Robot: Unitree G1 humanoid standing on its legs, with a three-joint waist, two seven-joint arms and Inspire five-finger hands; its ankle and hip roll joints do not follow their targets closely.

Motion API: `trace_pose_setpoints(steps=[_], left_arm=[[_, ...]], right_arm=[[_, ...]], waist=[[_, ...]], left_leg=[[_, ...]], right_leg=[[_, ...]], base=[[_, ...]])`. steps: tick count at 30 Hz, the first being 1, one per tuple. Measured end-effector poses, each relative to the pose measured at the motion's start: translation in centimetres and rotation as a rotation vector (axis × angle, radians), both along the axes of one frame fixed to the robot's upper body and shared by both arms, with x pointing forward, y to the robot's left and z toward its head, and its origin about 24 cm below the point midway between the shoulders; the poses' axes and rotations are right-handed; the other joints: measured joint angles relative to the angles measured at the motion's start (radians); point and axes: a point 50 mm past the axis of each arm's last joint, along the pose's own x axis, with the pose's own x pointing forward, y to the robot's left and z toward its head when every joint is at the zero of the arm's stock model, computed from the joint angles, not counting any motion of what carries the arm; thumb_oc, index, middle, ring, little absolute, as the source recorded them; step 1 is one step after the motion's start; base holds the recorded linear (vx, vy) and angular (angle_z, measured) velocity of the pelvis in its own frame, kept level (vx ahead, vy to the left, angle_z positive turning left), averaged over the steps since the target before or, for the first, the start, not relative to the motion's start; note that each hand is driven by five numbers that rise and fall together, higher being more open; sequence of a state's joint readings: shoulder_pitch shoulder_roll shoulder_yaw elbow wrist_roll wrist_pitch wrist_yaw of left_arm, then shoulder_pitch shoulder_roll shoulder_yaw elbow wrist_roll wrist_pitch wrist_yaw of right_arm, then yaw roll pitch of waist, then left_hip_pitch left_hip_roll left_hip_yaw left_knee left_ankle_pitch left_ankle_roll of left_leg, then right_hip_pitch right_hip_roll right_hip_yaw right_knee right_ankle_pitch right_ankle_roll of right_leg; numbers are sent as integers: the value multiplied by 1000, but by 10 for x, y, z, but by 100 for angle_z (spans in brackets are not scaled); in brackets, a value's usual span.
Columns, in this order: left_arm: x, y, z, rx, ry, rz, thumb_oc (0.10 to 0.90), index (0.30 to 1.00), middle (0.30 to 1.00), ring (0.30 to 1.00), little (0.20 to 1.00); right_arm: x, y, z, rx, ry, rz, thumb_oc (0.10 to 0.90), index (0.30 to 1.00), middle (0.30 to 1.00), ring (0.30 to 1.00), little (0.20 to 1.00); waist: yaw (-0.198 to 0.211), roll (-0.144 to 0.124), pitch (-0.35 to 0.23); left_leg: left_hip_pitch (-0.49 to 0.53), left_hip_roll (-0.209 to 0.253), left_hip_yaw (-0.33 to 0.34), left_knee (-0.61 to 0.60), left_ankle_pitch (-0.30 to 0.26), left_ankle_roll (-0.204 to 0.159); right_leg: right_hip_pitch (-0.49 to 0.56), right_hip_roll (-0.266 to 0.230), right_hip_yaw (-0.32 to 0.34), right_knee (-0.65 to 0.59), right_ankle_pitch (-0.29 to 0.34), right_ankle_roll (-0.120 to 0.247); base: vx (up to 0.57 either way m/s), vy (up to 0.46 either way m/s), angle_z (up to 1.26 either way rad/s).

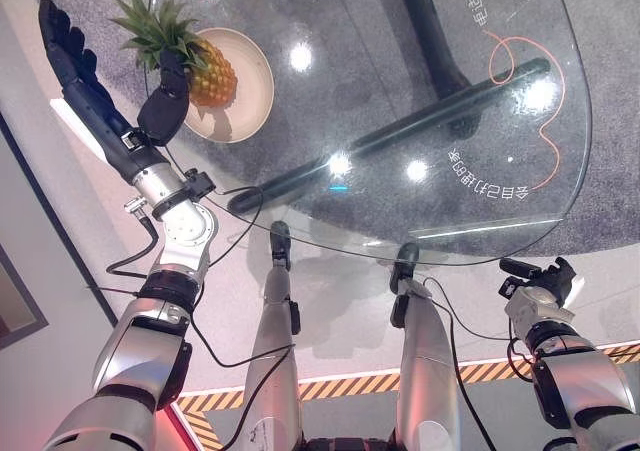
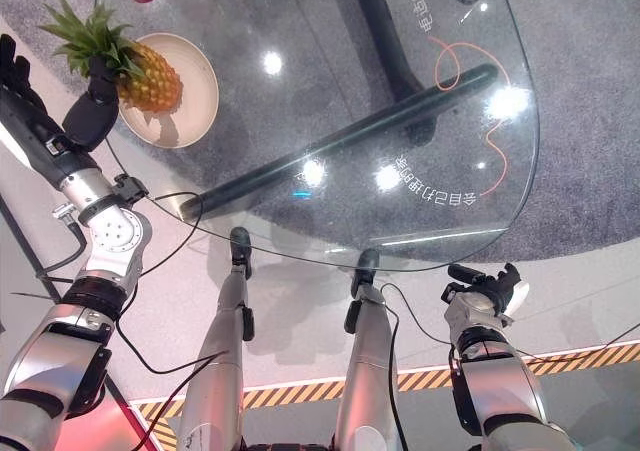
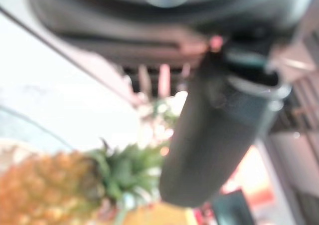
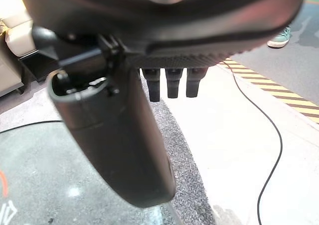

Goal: Pick up the fruit to the plate

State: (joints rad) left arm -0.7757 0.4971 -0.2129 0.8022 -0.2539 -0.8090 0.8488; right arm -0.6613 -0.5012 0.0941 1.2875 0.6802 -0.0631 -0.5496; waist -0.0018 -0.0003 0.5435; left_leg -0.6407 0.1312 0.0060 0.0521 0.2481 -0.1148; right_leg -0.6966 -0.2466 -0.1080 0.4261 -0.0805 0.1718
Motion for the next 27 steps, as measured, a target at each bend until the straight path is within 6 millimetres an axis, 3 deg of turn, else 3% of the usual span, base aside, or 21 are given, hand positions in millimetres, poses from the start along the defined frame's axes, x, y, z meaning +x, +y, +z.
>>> trace_pose_setpoints(steps=[8, 17, 22, 27], left_arm=[[-1, 1, -6, 20, 28, -20, 800, 900, 900, 900, 900], [-4, 0, -31, 38, 124, -52, 800, 900, 900, 900, 900], [-15, 5, -66, 33, 254, -44, 800, 900, 900, 900, 900], [-32, 7, -112, 19, 445, -85, 800, 900, 900, 900, 900]], right_arm=[[-2, -1, -2, 1, 4, -3, 800, 900, 900, 900, 900], [-15, -3, -16, 29, 35, -34, 800, 900, 900, 900, 900], [-24, 5, -31, 69, 63, -35, 800, 900, 900, 900, 900], [-54, 4, -58, 130, 109, -37, 800, 900, 900, 900, 900]], waist=[[6, 0, 0], [24, 0, 0], [32, 1, -1], [54, 6, -6]], left_leg=[[55, 1, 0, -1, -15, 7], [125, -2, 1, -18, -19, 8], [206, -2, 2, -40, -25, 7], [312, -4, 11, -72, -46, 14]], right_leg=[[68, 0, -9, -30, 3, 5], [168, 0, -25, -99, 21, 14], [268, 0, -41, -150, 29, 20], [418, 3, -53, -275, 65, 37]], base=[[2, -2, 0], [0, 0, 0], [37, -6, 2], [111, 37, -1]])
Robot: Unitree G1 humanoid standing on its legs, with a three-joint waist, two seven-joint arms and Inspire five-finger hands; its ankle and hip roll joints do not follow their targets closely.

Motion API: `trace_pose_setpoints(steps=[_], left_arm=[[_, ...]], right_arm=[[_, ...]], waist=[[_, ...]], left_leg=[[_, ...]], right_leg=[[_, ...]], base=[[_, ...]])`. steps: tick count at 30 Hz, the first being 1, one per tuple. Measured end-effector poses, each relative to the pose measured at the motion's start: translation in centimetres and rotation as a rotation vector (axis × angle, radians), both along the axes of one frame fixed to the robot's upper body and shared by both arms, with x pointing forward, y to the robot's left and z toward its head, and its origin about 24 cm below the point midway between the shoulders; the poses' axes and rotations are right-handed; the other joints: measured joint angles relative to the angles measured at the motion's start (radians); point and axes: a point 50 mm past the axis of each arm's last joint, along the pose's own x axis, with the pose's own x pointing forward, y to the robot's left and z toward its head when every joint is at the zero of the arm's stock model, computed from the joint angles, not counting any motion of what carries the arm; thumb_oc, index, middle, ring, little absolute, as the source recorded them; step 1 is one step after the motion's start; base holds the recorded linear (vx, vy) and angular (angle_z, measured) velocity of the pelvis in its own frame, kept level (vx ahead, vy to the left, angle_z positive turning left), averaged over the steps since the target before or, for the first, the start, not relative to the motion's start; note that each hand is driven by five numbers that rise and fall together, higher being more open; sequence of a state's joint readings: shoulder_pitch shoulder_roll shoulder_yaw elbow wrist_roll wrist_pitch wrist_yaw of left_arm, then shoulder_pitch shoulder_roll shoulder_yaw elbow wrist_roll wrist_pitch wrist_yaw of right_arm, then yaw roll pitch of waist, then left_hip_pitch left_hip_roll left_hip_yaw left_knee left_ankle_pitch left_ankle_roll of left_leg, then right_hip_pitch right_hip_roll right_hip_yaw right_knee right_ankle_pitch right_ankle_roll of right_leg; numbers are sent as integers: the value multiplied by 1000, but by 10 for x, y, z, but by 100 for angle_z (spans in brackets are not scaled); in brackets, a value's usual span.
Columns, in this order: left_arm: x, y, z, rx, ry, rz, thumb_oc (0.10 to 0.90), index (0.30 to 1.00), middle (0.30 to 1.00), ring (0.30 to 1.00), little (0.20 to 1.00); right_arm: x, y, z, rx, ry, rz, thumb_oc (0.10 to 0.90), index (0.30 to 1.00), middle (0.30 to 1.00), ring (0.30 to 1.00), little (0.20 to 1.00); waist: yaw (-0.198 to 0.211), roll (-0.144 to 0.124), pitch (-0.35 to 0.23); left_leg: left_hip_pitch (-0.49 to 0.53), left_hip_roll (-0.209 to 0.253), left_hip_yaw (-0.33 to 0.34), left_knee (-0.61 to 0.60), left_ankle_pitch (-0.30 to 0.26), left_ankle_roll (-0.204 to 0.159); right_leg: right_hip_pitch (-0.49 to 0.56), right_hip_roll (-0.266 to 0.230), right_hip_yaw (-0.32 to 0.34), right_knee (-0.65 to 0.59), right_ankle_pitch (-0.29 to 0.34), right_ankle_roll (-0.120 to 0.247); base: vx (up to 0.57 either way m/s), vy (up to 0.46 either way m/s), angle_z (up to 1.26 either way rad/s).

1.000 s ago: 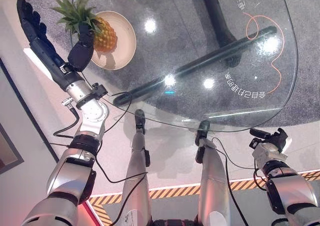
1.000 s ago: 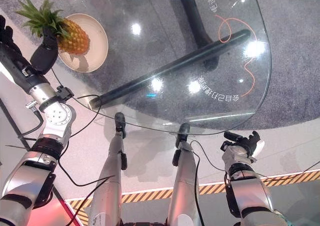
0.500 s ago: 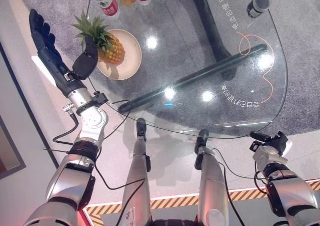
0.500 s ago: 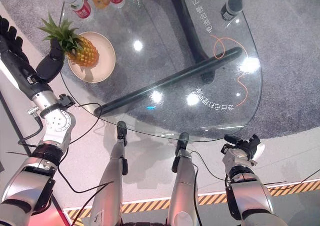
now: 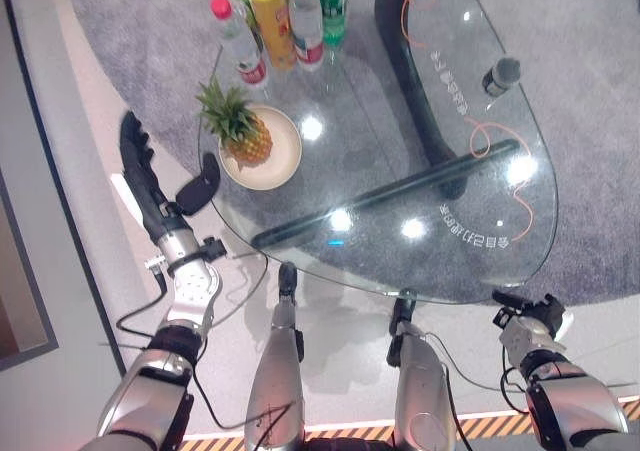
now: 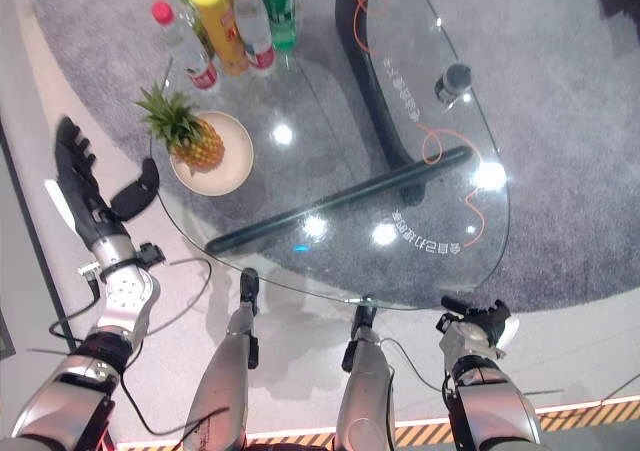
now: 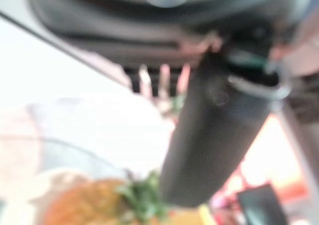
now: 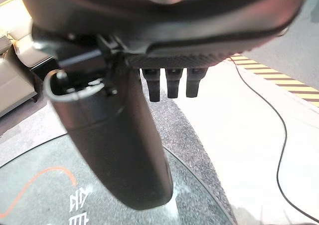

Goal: Pick up the fruit to the plate

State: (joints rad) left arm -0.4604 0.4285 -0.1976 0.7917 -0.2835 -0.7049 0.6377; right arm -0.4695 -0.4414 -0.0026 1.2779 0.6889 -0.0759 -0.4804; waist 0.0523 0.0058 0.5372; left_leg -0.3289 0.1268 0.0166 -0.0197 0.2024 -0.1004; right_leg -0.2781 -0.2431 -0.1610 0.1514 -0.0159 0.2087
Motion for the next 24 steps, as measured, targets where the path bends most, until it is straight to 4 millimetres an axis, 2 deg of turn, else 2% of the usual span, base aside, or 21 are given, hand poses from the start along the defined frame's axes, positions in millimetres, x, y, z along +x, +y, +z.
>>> trace_pose_setpoints(steps=[2, 5, 7, 8, 10, 13, 14, 15, 18, 21, 24], left_arm=[[-12, 8, -18, -25, 83, -11, 800, 900, 900, 900, 900], [-33, 22, -49, -120, 213, -2, 800, 900, 900, 900, 900], [-53, 36, -78, -181, 347, 19, 800, 900, 900, 900, 900], [-59, 39, -87, -197, 391, 22, 800, 900, 900, 900, 900], [-86, 49, -115, -257, 515, 58, 800, 900, 900, 900, 900], [-113, 47, -145, -324, 670, 42, 800, 900, 900, 900, 900], [-126, 46, -159, -361, 754, 31, 800, 900, 900, 900, 900], [-144, 43, -177, -413, 871, 33, 800, 900, 900, 900, 900], [-189, 36, -207, -459, 1125, 0, 800, 900, 900, 900, 900], [-226, 29, -225, -498, 1381, -71, 800, 900, 900, 900, 900], [-243, 22, -233, -518, 1522, -165, 800, 900, 900, 900, 900]], right_arm=[[-16, 2, -14, 40, 7, 29, 800, 900, 900, 900, 900], [-47, 8, -39, 90, 72, 93, 800, 900, 900, 900, 900], [-73, 15, -57, 123, 147, 154, 800, 900, 900, 900, 900], [-81, 17, -62, 135, 169, 173, 800, 900, 900, 900, 900], [-101, 24, -74, 167, 227, 227, 800, 900, 900, 900, 900], [-124, 28, -84, 210, 314, 304, 800, 900, 900, 900, 900], [-128, 31, -87, 226, 343, 336, 800, 900, 900, 900, 900], [-138, 35, -92, 259, 386, 359, 800, 900, 900, 900, 900], [-160, 46, -102, 322, 473, 408, 800, 900, 900, 900, 900], [-177, 49, -106, 361, 560, 460, 800, 900, 900, 900, 900], [-186, 50, -108, 375, 624, 483, 800, 900, 900, 900, 900]], waist=[[2, 2, -4], [0, 4, -48], [-3, 4, -139], [-3, 3, -166], [-4, 0, -242], [-4, -8, -331], [-6, -10, -341], [-12, -19, -379], [-33, -37, -465], [-42, -51, -478], [-57, -46, -478]], left_leg=[[54, -4, 2, -20, -6, 3], [125, -13, 5, -54, -6, -2], [145, -15, 7, -66, -27, -1], [151, -17, 9, -66, -26, -5], [188, -16, 18, -66, -44, -12], [234, -14, 25, -66, -62, -20], [263, -10, 28, -67, -70, -22], [279, -7, 30, -72, -86, -20], [281, 1, 38, -74, -96, -26], [294, 2, 56, -74, -93, -22], [309, 0, 64, -74, -93, -20]], right_leg=[[81, -2, -6, -77, 30, 2], [194, -5, -31, -187, 69, 8], [234, -6, -47, -230, 71, 9], [244, -6, -48, -237, 71, 9], [278, -6, -50, -237, 53, 10], [320, -2, -50, -237, 35, 9], [351, 0, -52, -237, 30, 8], [365, 1, -51, -237, 21, 6], [364, 4, -52, -237, 12, 2], [373, 2, -51, -237, 10, -1], [387, -2, -49, -237, 9, -3]], base=[[150, 74, 1], [228, 100, 9], [256, 76, 6], [248, 47, 2], [260, 40, -5], [282, 15, -4], [299, 22, -3], [168, 19, -2], [110, 34, -4], [76, 55, -6], [40, 49, 0]])
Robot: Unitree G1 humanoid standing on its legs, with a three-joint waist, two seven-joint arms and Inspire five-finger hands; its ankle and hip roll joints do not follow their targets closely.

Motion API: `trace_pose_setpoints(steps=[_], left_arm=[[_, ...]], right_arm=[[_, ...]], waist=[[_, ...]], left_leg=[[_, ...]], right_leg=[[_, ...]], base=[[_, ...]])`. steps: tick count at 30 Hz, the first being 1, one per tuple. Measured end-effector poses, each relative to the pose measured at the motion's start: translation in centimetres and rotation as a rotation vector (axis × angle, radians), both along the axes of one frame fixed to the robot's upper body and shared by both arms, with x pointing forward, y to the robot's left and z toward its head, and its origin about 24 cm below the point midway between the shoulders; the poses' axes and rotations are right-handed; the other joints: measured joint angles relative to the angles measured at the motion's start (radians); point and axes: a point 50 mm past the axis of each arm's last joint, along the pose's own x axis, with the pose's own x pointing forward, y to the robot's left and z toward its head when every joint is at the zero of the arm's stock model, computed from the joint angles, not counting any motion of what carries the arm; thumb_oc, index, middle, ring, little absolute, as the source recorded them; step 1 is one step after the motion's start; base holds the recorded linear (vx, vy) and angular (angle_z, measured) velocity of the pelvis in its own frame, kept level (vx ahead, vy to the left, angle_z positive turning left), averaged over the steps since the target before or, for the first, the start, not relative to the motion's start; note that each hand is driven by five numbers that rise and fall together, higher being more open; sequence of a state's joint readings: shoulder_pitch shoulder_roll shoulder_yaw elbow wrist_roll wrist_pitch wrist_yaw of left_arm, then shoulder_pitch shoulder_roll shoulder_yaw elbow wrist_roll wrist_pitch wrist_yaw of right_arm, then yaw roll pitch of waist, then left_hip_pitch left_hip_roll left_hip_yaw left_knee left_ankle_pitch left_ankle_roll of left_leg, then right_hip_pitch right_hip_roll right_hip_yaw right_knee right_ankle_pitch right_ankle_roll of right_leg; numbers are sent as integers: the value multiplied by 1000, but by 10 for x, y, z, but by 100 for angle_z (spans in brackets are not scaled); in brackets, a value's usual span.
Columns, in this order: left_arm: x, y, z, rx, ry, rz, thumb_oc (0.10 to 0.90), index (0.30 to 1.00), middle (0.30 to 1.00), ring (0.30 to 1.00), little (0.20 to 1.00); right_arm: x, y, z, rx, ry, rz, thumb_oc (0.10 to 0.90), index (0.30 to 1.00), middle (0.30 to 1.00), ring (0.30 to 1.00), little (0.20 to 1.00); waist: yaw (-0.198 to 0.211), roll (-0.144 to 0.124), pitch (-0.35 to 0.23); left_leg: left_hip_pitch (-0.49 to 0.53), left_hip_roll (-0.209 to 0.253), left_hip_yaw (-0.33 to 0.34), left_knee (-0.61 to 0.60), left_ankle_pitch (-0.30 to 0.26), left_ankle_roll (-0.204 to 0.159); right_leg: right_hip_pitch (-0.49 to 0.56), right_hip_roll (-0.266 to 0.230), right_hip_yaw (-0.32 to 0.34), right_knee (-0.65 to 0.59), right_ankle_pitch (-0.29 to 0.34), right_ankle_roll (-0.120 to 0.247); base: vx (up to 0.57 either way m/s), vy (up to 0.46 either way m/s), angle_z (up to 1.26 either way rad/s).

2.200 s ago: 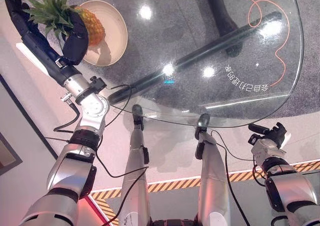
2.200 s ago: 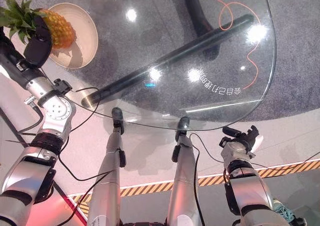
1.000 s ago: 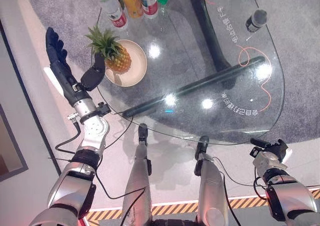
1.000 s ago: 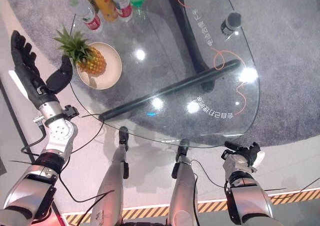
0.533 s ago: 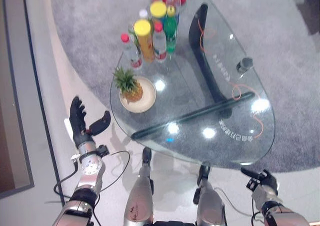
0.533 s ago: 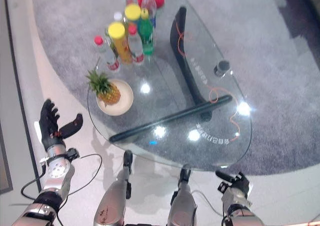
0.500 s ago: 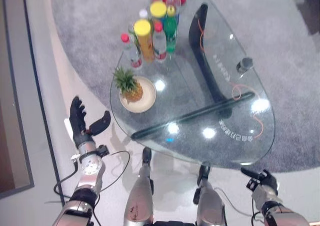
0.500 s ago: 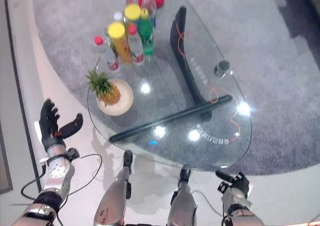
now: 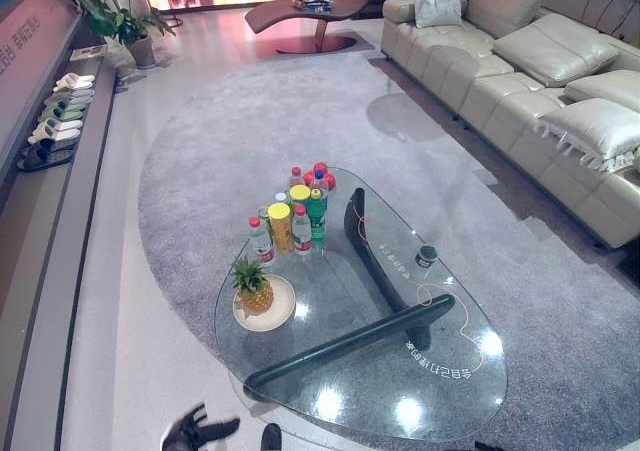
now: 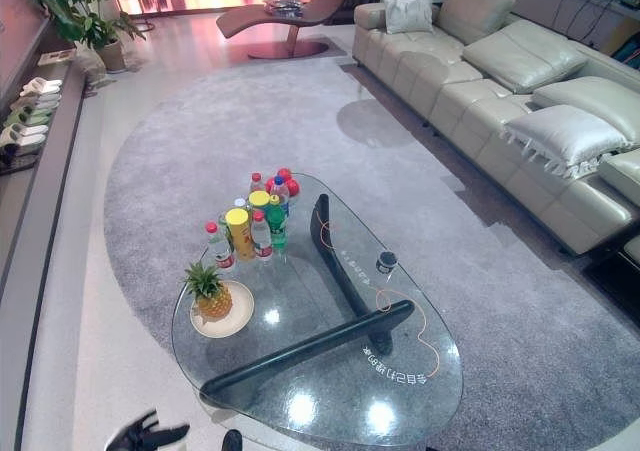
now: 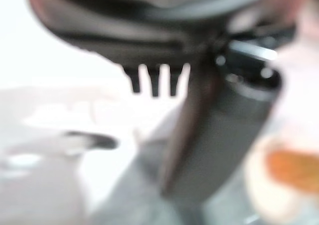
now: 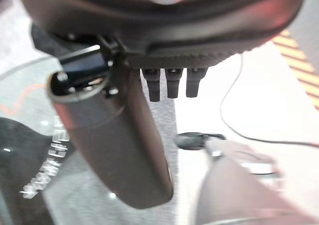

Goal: Pick up the fruit to the plate

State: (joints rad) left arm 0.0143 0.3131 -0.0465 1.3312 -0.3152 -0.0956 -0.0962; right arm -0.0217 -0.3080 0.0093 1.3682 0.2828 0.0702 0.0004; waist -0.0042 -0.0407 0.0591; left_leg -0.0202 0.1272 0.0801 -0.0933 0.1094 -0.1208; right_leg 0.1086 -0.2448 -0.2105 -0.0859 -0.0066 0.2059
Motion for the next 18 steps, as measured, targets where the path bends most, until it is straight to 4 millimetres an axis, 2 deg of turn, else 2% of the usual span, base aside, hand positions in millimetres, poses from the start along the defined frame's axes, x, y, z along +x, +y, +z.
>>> trace_pose_setpoints(steps=[6, 10, 18], left_arm=[[-3, -9, -4, -94, 98, -54, 800, 900, 900, 900, 900], [-4, -13, -5, -104, 150, -115, 800, 900, 900, 900, 900], [2, -11, -4, -88, 188, -176, 800, 900, 900, 900, 900]], right_arm=[[-11, 0, -2, 2, 88, 66, 800, 900, 900, 900, 900], [-10, -2, 0, -13, 111, 131, 800, 900, 900, 900, 900], [-7, -1, 0, -7, 136, 188, 800, 900, 900, 900, 900]], waist=[[-9, 46, -27], [-20, 54, -35], [-28, 51, -38]], left_leg=[[24, 8, 14, 0, -2, -2], [49, 13, 26, 0, -12, -8], [70, 28, 48, 0, -14, -13]], right_leg=[[13, 5, 10, 0, -1, 1], [25, 8, 23, -1, -5, 1], [37, 19, 31, 0, -7, 0]], base=[[26, 15, -7], [30, -1, -8], [28, -7, -4]])
